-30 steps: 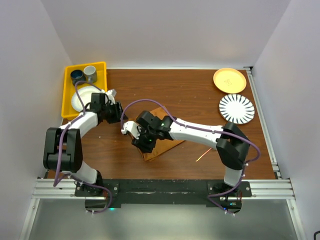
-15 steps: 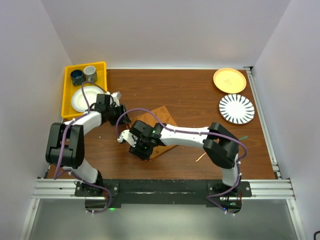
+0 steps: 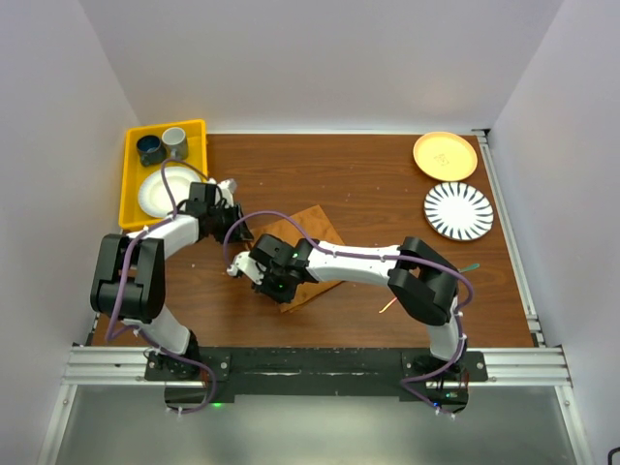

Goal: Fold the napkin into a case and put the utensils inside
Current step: Smooth out the lower triangle-folded napkin at the center of the board.

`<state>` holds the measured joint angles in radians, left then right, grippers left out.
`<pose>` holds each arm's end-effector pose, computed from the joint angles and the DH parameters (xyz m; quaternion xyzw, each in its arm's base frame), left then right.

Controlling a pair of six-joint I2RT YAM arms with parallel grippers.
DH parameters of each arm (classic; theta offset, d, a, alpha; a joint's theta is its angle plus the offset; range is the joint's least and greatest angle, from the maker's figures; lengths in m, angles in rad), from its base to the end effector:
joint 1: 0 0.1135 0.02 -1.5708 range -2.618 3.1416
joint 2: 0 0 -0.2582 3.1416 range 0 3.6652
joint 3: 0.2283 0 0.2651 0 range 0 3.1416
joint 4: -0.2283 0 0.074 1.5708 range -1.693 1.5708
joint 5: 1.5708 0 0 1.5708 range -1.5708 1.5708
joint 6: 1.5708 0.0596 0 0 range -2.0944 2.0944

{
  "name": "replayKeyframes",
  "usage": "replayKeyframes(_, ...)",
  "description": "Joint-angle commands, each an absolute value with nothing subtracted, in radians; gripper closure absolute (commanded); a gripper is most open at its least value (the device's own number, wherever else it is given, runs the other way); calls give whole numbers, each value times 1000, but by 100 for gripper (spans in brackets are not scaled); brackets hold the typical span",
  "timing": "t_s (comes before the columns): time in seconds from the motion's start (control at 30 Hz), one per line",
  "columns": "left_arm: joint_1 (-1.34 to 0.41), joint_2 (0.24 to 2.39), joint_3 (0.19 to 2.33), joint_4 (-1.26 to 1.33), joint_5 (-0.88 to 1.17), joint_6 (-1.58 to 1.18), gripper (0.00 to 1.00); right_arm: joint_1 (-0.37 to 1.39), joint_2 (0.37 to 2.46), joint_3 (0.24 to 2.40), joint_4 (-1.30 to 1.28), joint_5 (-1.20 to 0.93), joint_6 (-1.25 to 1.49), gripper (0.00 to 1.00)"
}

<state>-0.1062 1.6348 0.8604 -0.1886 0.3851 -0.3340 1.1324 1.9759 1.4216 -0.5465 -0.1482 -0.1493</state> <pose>0.3326 -0.0580 0.1274 -0.0495 0.9370 -0.2423 0.2468 0.1759 0.3959 0.1474 -0.5937 0.7671 0.1731 0.1707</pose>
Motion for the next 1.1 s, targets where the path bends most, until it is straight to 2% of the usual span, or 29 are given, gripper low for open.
replayKeyframes(0.0, -110, 1629, 905, -166, 411, -328, 69, 1135, 1976, 1465, -564, -132, -146, 97)
replayKeyframes(0.03, -110, 1628, 907, -169, 414, -327, 74, 1137, 1973, 1466, -565, -132, -146, 100)
replayKeyframes(0.23, -110, 1597, 908, -204, 433, -316, 94, 1135, 1939, 1459, -569, -135, -141, 100)
replayKeyframes(0.33, -110, 1575, 910, -224, 436, -310, 99, 1137, 1914, 1457, -563, -118, -140, 84)
replayKeyframes(0.4, -110, 1568, 911, -232, 437, -311, 99, 1135, 1913, 1460, -558, -106, -140, 76)
replayKeyframes(0.53, -110, 1569, 908, -236, 445, -318, 99, 1137, 1953, 1493, -566, -95, -129, 69)
replayKeyframes(0.8, -110, 1572, 908, -232, 449, -319, 97, 1141, 1996, 1528, -572, -77, -118, 68)
replayKeyframes(0.97, -110, 1577, 907, -229, 448, -324, 95, 1147, 2011, 1531, -577, -75, -120, 62)
replayKeyframes(1.07, -110, 1577, 905, -230, 449, -324, 94, 1149, 2025, 1537, -592, -69, -126, 62)
